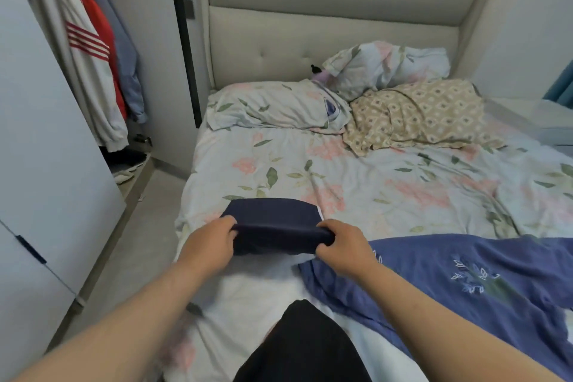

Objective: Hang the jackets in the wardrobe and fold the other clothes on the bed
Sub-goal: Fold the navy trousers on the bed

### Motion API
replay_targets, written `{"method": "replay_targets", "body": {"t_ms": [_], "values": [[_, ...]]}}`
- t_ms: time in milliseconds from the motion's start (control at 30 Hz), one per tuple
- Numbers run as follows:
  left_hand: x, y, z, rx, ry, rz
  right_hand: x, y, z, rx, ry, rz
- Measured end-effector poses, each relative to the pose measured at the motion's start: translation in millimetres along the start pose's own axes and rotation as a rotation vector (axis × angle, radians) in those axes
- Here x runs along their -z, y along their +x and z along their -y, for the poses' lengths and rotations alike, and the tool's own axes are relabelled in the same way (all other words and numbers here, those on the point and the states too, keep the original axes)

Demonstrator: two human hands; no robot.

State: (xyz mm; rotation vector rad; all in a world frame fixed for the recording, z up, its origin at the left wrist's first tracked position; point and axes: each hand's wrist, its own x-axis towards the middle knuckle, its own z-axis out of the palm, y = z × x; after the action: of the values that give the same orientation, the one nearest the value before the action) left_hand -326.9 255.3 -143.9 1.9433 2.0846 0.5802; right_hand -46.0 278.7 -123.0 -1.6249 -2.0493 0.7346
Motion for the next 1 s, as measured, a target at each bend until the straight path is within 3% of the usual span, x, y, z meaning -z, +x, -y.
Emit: {"method": "replay_targets", "body": {"t_ms": [133, 267, 533, 800, 1000], "values": [[50.8, 26.7, -13.8, 0.069, -0.497, -0.279, 40.4, 10.6, 34.6, -0.074, 0.442, -0.193], [66.3, 44.3, -22.9, 0.068, -0.495, -0.417, 46.8, 28.7, 47.4, -0.113, 0.711, -0.214], [16.8, 86.2, 14.2, 0.295, -0.484, -0.245, -13.1, 79.7, 22.1, -0.324, 0.723, -0.151], [-19.6, 140.4, 43.1, 0.383, -0.433, -0.103, -53.3, 156.2, -12.3, -0.410, 0.676, -0.078], [-51.9, 77.6, 59.4, 0.602, -0.741, 0.150, -75.6, 144.1, -50.2, -0.526, 0.774, 0.088]]}}
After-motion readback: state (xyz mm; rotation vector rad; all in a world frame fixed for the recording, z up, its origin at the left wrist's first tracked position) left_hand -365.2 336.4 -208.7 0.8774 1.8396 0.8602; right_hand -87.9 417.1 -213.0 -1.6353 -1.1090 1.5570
